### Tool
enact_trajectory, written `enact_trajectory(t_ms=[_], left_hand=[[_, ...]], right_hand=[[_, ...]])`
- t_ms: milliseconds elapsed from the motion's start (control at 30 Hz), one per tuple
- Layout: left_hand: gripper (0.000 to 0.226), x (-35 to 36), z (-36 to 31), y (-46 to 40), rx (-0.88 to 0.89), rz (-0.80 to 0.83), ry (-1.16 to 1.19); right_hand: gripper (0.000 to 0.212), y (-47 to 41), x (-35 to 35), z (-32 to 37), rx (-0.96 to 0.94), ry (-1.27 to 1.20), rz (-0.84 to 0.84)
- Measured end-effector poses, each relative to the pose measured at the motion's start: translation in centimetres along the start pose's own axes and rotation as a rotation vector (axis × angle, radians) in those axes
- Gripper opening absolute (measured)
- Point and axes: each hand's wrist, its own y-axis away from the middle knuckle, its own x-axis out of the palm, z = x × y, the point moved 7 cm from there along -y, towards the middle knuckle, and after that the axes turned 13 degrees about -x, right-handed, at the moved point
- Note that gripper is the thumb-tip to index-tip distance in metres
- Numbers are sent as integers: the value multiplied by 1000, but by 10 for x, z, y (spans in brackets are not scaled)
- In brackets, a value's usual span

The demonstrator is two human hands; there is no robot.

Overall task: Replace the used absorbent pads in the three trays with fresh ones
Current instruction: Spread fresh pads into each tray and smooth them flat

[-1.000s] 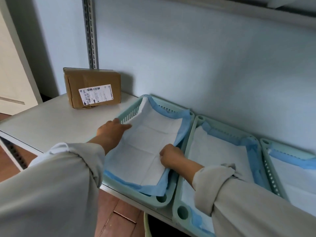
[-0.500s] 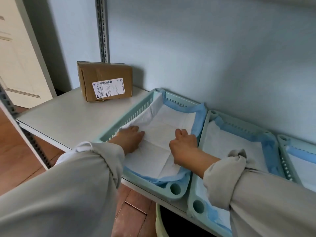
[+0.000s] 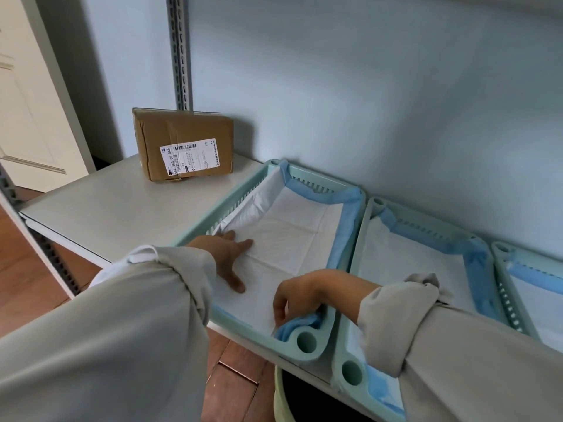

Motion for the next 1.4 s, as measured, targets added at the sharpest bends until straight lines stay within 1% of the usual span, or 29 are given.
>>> enact_trajectory(t_ms=[133, 267, 333, 367, 400, 433, 467, 500, 533, 567, 600, 633, 700, 733, 800, 867, 967, 1033, 1100, 1167, 1233, 1300, 1400], left_hand=[[125, 8, -5, -2, -32, 6, 28], [129, 12, -8, -7, -70, -1, 54], [124, 10, -9, -12, -93, 1, 91], [116, 5, -11, -14, -95, -28, 125], [106, -2, -13, -15, -86, -83, 154], [95, -9, -17, -16, -73, -155, 164], [89, -17, -19, -18, -63, -227, 158], [87, -24, -22, -19, -51, -281, 133], [87, -29, -25, -22, -29, -316, 107], [89, -33, -27, -26, 5, -327, 87], [91, -35, -28, -30, 41, -307, 84], [93, -34, -26, -35, 64, -260, 108], [104, -33, -18, -41, 58, -173, 176], [110, -35, -15, -44, 44, -187, 169], [106, -45, -14, -51, 12, -297, 102], [95, -53, -14, -58, -29, -364, 69], [91, -57, -14, -66, -7, -350, 65], [89, -62, -19, -71, 38, -352, 57], [87, -68, -25, -76, 45, -368, 62], [87, -72, -27, -87, -5, -393, 105], [92, -78, -26, -94, -53, -440, 117], [96, -81, -27, -100, -72, -453, 104], [86, -77, -36, -109, -79, -471, 105]], right_hand=[[31, -6, 13, 4, -23, -24, 60], [30, -3, 10, 5, -59, -159, 89], [30, -1, 12, 5, -55, -169, 131], [31, -2, 11, 2, -37, -176, 141], [32, -4, 6, -1, -17, -199, 112], [33, -6, -3, -4, 5, -237, 18], [36, -10, -19, -10, 35, -253, -142], [41, -10, -36, -18, 70, -214, -336], [53, -10, -51, -25, 96, -118, -494], [68, -12, -58, -31, 108, -27, -560], [85, -17, -58, -37, 117, 12, -540], [99, -23, -54, -45, 136, 8, -461], [116, -29, -44, -66, 235, -19, -297], [121, -30, -44, -78, 300, -10, -240], [128, -31, -49, -91, 382, 41, -159], [127, -35, -62, -90, 376, 120, -138], [120, -40, -83, -86, 305, 151, -261], [123, -44, -86, -93, 260, 110, -292], [125, -47, -82, -101, 247, 76, -222], [126, -53, -80, -105, 266, 69, -165], [129, -54, -81, -107, 315, 77, -138], [129, -53, -86, -106, 360, 95, -107], [124, -57, -90, -99, 357, 114, -100]])
